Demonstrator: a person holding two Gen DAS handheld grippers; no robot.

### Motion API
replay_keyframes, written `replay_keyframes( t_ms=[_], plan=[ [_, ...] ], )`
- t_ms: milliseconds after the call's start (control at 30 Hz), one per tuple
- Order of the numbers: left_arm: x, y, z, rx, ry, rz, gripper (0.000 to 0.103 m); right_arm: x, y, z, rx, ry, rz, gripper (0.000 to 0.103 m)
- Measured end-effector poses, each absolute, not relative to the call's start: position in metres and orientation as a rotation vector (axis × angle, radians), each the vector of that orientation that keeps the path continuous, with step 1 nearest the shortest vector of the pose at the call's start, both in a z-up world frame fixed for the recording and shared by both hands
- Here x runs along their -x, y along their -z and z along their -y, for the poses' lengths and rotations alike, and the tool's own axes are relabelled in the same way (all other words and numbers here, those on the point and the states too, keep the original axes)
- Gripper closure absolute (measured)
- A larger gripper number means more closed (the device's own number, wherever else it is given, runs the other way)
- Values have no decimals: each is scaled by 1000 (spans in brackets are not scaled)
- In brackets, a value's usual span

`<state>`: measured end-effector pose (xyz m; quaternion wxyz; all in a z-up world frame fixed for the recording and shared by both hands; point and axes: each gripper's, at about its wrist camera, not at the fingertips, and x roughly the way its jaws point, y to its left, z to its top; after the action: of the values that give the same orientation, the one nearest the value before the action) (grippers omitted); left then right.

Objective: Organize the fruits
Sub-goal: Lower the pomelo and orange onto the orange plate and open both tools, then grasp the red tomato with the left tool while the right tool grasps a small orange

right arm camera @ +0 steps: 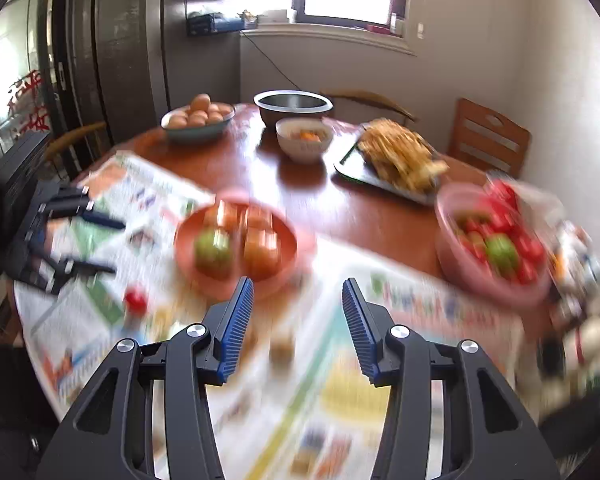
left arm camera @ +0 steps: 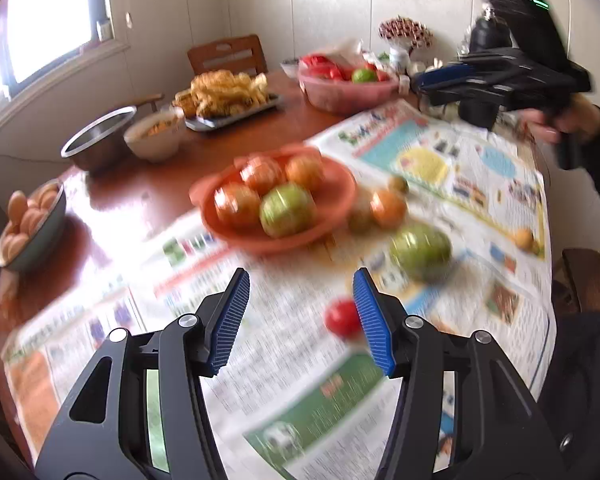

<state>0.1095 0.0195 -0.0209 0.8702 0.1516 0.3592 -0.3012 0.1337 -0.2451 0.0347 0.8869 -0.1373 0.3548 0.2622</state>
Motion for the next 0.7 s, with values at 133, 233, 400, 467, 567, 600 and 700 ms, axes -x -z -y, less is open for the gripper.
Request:
replay_keyframes(
  t_ms=[133, 233, 400, 467, 567, 600, 700],
  plan=[
    [-100, 36, -20, -303, 632, -772, 57, -70, -2, 269, 264, -482, -792, 57],
    [-100, 45, -16, -309, 631, -776, 57, -35, 24, 278, 260, -412, -831, 57],
    [-105, 58, -7, -316, 642, -791, 57, -9, 48, 286, 200, -394, -833, 57],
    [-106, 59, -5, -323, 644, -796, 58, -6, 50, 285, 187, -397, -823, 57],
    [-105, 54, -7, -302, 653, -780, 58, -2, 49, 280, 191, -420, -808, 57],
    [-105, 53, -8, -301, 650, -779, 58, -1, 49, 278, 187, -432, -805, 57],
    [-108, 53, -8, -297, 647, -786, 58, -2, 48, 274, 191, -448, -809, 58]
  ],
)
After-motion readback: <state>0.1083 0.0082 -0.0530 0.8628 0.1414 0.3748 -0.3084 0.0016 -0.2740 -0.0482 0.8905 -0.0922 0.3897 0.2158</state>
